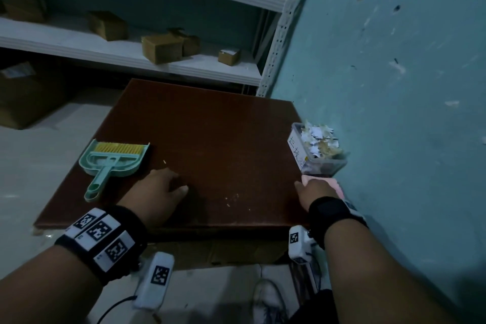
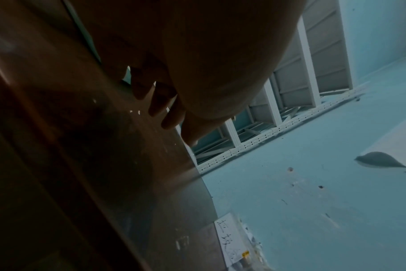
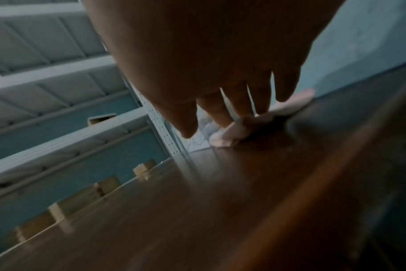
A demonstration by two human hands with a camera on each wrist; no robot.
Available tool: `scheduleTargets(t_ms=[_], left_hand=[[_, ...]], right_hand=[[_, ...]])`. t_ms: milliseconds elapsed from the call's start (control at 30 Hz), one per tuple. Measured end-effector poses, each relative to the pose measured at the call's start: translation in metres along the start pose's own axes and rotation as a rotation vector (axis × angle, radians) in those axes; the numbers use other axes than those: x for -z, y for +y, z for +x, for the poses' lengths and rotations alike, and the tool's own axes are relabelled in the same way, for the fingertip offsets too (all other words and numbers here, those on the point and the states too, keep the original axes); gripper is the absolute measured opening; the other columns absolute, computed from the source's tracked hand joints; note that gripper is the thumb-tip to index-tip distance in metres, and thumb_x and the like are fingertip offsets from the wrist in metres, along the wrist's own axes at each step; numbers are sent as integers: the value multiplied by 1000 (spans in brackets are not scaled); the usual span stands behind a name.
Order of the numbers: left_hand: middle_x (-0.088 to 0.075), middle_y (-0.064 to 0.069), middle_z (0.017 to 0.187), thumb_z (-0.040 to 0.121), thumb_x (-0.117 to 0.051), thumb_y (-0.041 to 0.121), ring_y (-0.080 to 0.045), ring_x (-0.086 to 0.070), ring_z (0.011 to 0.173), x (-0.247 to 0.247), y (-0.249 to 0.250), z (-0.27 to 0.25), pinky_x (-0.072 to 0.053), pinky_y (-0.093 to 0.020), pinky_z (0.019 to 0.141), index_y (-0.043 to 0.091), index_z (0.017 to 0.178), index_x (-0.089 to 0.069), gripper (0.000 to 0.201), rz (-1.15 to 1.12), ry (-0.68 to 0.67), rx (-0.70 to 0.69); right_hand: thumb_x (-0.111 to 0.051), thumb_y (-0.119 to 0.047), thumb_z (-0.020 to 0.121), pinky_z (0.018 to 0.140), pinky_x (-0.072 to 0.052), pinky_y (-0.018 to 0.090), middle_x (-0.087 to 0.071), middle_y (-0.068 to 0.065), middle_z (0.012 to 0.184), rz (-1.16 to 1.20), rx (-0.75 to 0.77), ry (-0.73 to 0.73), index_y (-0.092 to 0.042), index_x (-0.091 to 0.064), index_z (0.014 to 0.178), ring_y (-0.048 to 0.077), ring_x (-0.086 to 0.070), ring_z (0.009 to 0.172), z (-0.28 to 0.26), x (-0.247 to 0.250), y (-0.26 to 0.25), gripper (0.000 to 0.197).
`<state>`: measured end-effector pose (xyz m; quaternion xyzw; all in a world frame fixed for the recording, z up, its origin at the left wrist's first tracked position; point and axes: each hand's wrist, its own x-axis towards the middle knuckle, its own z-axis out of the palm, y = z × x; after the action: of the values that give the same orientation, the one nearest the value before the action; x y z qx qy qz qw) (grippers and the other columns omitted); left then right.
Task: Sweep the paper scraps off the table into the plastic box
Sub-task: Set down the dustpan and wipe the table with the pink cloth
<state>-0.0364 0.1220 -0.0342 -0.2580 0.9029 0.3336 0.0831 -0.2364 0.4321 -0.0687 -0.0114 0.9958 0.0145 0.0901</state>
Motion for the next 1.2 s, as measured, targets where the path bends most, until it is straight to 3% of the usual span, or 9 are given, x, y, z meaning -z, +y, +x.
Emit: scheduleTargets(t_ms=[133,333,500,600,700,800,933,1033,1200], left_hand=[[-31,-6,167,99,-65,33,-26,-21,157,-2,-13,8,-23,-50,126,24,154,-47,59,75,-66,26],[-19,-4,172,97,-65,28,-29,-12,159,-1,-22,13,-21,-52,126,23,158,-41,66,229,-130,5],[-15,-7,172,97,-64,26,-28,-12,158,1,-23,12,-19,-50,127,21,154,-44,61,303,-133,15],[-17,-9,171,97,-63,30,-30,-14,158,3,-25,12,-21,-49,127,19,151,-48,58,308,-126,7],[-14,-9,172,99,-59,30,-31,-12,158,5,-25,14,-20,-49,127,20,153,-47,56,299,-129,14],[-13,-11,172,99,-55,30,-33,-11,158,5,-27,19,-18,-51,127,20,153,-48,55,284,-143,-7],[-10,-14,173,101,-53,30,-35,-8,158,7,-26,30,-15,-51,128,24,160,-37,61,274,-150,-14],[-8,-13,173,102,-51,32,-36,-6,158,8,-23,39,-14,-54,127,25,164,-27,67,247,-151,-40],[-6,-12,173,101,-52,36,-34,-3,159,12,-11,52,-15,-53,127,21,157,-41,59,215,-210,-52]], right_hand=[[-38,-63,97,97,-51,36,-62,9,124,-57,18,-91,-27,-65,93,29,-62,112,-22,13,-49,45],[-37,-57,101,101,-47,45,-58,13,133,-72,575,-170,-18,-63,127,34,-53,122,-106,6,-135,54],[-41,-45,104,107,-40,50,-50,7,139,-62,879,-104,-34,-61,135,30,-42,129,-149,2,-179,38],[-40,-42,105,112,-35,48,-43,8,150,-47,877,-103,-34,-61,136,31,-38,138,-144,5,-180,38],[-34,-47,105,110,-39,48,-37,6,157,-127,856,-235,-34,-49,147,32,-39,139,-121,7,-182,46],[-33,-52,105,110,-38,48,-34,4,161,-174,878,-235,-38,-42,152,32,-38,142,-101,9,-192,50],[-28,-49,108,123,-23,51,-16,7,170,-302,923,-265,-38,-29,158,32,-21,153,-76,17,-222,51],[-29,-43,109,122,-23,53,-12,9,169,-401,955,-295,-37,-24,160,35,-17,154,-46,19,-248,51],[-31,-42,111,120,-29,48,-4,10,171,-457,913,-329,-35,-17,163,38,-17,154,1,35,-280,55]])
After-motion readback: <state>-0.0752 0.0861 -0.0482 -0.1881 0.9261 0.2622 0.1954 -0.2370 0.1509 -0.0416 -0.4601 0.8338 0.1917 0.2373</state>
